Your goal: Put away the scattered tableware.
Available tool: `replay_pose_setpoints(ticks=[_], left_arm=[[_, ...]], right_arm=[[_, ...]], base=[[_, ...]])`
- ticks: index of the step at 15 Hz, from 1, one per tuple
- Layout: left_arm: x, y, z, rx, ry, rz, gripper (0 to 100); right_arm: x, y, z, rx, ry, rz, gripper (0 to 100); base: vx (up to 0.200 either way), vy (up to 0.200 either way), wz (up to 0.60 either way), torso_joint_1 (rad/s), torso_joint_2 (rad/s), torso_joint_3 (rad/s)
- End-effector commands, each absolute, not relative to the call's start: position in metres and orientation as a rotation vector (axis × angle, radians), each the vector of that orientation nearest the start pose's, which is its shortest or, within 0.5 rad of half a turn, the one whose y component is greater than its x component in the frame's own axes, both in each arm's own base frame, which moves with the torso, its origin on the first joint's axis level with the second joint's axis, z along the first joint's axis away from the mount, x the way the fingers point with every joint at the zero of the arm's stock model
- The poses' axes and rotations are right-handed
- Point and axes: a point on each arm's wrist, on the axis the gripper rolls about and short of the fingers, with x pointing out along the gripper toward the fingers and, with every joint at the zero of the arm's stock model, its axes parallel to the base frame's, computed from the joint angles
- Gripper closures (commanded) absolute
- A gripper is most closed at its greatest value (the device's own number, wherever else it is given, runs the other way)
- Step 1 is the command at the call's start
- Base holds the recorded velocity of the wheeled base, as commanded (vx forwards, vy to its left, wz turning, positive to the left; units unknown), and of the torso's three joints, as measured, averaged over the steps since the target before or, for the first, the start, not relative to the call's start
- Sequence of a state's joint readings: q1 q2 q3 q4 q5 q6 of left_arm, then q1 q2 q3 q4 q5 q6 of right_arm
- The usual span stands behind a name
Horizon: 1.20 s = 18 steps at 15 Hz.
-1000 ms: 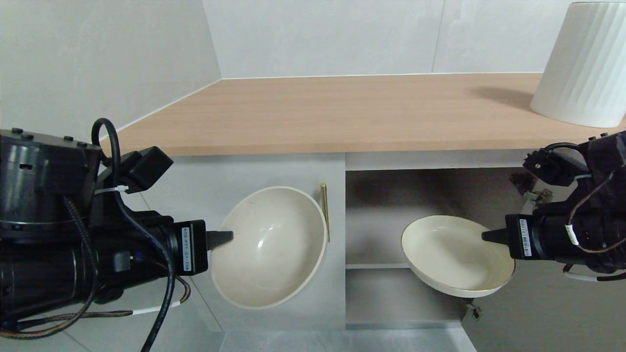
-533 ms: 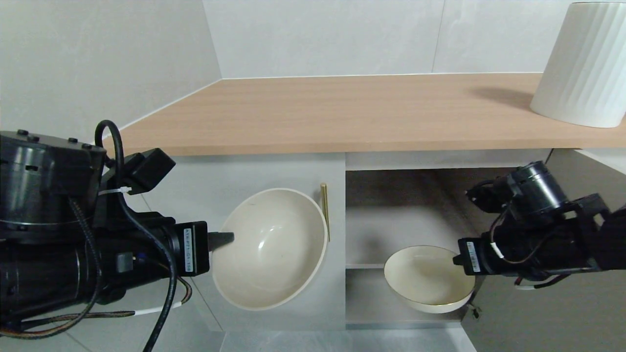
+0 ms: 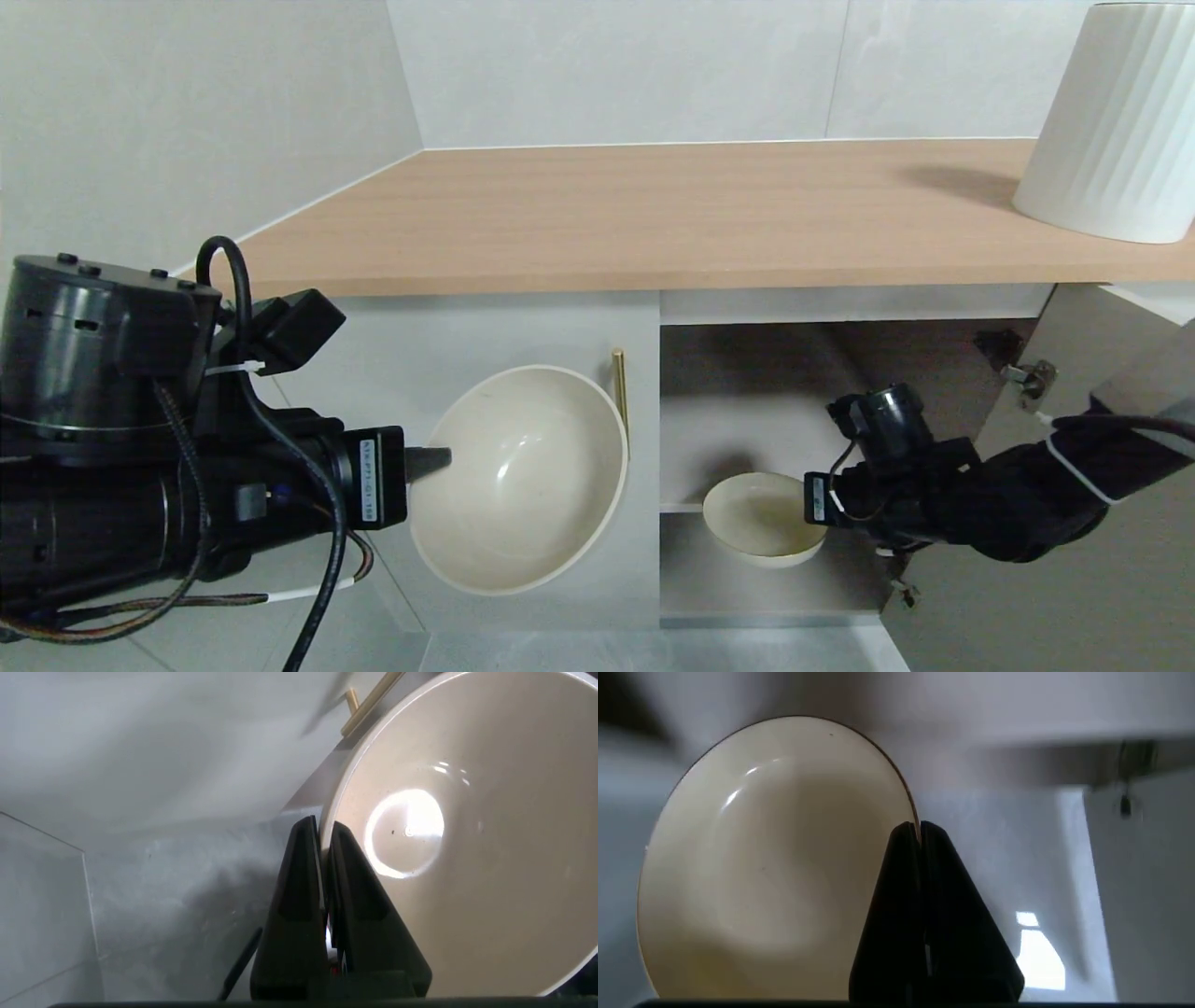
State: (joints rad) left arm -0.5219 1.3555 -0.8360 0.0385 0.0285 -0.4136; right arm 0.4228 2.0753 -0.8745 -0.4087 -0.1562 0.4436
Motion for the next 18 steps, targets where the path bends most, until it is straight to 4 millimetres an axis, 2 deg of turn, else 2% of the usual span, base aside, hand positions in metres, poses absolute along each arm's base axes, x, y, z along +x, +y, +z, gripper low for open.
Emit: replay_pose_setpoints(ticks=[1,5,11,18], left_arm=[[0.185,-0.106,0.217,-0.242,0.632,-0.358,100],[0.185,-0.106,0.217,-0.241,0.63,-0.359,100],[0.186,-0.106,0.216,-0.239,0.636,-0.359,100],[0.188,-0.108,0.213,-0.234,0.648,-0.357,100]], right_arm=[[0.341,0.134,0.012,0.209,0.793,-0.006,100],[0.37,0.128,-0.013,0.209,0.668,-0.142,100],[0.387,0.119,-0.021,0.219,0.639,-0.198,100],[0.399,0.119,-0.012,0.281,0.539,-0.246,100]], base=[[0.0,0.0,0.0,0.0,0.0,0.0],[0.0,0.0,0.0,0.0,0.0,0.0],[0.0,0.0,0.0,0.0,0.0,0.0],[0.0,0.0,0.0,0.0,0.0,0.0]])
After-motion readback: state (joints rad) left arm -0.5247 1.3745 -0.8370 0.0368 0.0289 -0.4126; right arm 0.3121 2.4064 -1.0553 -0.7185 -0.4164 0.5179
